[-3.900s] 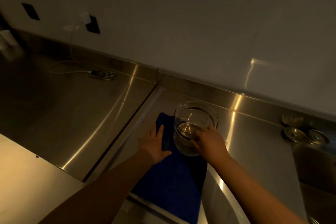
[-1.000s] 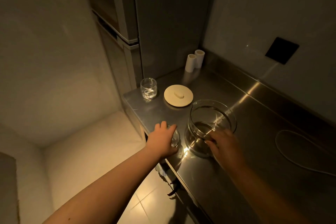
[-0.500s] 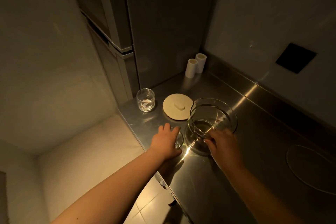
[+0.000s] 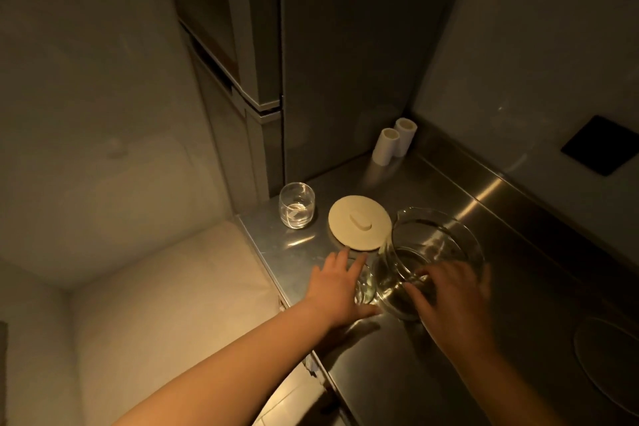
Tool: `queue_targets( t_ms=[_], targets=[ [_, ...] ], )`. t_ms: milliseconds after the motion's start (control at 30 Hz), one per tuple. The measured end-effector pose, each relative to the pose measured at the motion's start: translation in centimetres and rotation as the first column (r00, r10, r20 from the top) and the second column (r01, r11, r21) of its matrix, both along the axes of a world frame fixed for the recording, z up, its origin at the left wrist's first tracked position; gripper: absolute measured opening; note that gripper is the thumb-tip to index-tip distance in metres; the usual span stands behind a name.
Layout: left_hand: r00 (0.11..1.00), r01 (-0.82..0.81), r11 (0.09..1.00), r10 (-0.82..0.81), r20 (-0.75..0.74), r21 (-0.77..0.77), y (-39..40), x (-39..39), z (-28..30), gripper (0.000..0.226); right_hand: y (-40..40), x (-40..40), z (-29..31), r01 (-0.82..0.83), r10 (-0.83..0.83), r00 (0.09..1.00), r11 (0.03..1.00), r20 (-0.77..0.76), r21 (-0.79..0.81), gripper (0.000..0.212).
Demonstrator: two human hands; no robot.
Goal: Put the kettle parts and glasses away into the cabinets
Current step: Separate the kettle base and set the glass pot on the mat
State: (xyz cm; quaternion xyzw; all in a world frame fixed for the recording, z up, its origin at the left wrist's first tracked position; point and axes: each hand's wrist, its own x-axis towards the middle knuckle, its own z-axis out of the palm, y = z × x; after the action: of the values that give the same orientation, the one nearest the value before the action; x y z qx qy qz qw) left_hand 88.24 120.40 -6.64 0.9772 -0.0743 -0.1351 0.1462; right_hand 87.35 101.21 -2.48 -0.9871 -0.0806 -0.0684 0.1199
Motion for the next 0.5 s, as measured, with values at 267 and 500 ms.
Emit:
queue_targets(
  t_ms=[267, 500],
  targets=[
    [0.99, 0.081, 0.996, -0.075, 0.123, -0.038, 10.4, 2.4, 3.2, 0.082, 12.0, 3.3, 2.3, -0.032, 0.022, 0.994, 0.995, 0.107, 0.094, 0.027],
    [0.982, 0.036, 0.999, -0.035, 0.184, -0.002, 25.6, 5.7, 6.7, 0.075, 25.6, 6.5, 3.3, -0.055, 0.036, 0.993, 0.983, 0.112, 0.174, 0.03]
  ],
)
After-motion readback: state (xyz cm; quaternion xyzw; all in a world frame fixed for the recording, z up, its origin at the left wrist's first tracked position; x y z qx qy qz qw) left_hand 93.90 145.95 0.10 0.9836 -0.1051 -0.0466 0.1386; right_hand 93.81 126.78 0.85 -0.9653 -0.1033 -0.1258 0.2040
